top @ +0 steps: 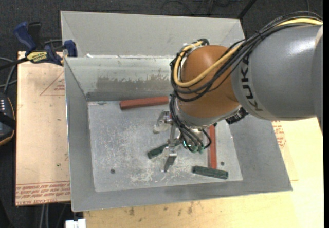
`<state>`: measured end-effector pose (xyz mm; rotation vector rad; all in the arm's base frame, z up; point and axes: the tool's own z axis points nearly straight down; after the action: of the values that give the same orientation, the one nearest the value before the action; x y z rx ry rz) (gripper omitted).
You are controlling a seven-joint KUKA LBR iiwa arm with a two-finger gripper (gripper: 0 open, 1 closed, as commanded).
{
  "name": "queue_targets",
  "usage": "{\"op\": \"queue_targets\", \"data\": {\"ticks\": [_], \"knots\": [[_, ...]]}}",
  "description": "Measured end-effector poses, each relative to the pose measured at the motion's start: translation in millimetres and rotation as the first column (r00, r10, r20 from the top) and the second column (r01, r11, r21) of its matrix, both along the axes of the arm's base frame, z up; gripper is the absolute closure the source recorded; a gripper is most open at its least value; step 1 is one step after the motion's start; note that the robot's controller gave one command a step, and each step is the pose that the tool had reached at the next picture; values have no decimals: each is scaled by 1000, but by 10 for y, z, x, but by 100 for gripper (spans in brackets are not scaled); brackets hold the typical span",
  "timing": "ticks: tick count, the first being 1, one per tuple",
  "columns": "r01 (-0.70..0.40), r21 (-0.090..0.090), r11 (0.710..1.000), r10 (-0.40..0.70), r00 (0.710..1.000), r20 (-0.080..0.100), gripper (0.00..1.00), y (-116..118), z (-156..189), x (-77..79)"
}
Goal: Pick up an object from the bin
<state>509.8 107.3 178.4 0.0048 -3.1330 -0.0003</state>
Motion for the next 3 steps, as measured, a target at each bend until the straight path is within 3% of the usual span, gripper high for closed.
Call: {"op": "queue_targets", "data": {"ticks": [1, 2, 3], "knots": [[3, 1, 1000, -3, 1000, 8, 0, -6, 41, 19], [-89, 7, 996, 89, 994, 56, 100, -449, -948, 153], [-93, 5, 996, 93, 995, 19, 0, -456, -952, 68]]}}
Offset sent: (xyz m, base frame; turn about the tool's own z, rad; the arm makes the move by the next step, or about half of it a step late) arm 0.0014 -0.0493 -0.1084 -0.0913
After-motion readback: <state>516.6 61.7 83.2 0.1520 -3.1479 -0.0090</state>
